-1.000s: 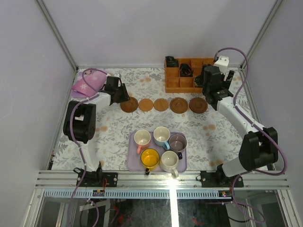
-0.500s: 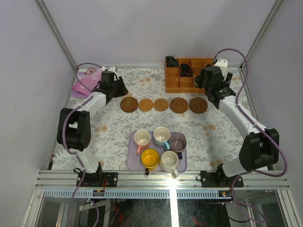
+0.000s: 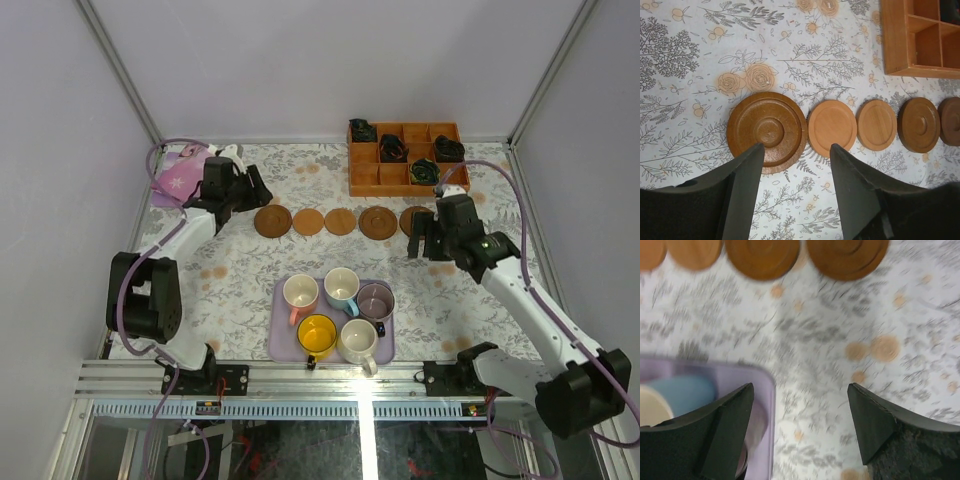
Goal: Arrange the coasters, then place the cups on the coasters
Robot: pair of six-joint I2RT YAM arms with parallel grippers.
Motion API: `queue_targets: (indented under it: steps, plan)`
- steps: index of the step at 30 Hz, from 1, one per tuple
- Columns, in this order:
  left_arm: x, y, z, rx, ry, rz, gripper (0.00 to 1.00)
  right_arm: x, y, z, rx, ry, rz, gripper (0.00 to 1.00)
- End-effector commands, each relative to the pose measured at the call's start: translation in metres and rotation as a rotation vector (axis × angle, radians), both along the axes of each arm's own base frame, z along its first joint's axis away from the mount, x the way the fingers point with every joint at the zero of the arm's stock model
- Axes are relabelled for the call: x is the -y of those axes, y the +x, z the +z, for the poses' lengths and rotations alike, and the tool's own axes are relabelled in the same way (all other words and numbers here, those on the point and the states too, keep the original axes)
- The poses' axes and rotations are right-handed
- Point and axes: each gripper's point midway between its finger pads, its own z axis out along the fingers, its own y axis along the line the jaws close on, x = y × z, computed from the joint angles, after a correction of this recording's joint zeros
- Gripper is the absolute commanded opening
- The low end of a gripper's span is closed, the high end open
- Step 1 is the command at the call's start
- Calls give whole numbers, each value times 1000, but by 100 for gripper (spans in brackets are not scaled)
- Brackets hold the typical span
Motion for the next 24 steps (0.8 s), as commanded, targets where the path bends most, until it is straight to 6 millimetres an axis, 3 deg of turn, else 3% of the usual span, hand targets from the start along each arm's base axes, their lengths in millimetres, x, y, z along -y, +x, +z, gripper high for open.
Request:
queue_targets:
  steps: [1, 9, 12, 24]
  plan:
    - [4, 2, 25, 92, -27, -31, 56, -30, -57, -7, -116, 100, 150, 82]
    - [34, -16, 25, 93, -12, -105, 59, -62, -120, -14, -234, 266, 319, 81]
    - [44, -22, 21, 83, 0, -128, 59, -69, -134, -18, -253, 289, 360, 83]
    - [46, -33, 22, 81, -2, -135, 62, -89, -148, -39, -300, 259, 464, 85]
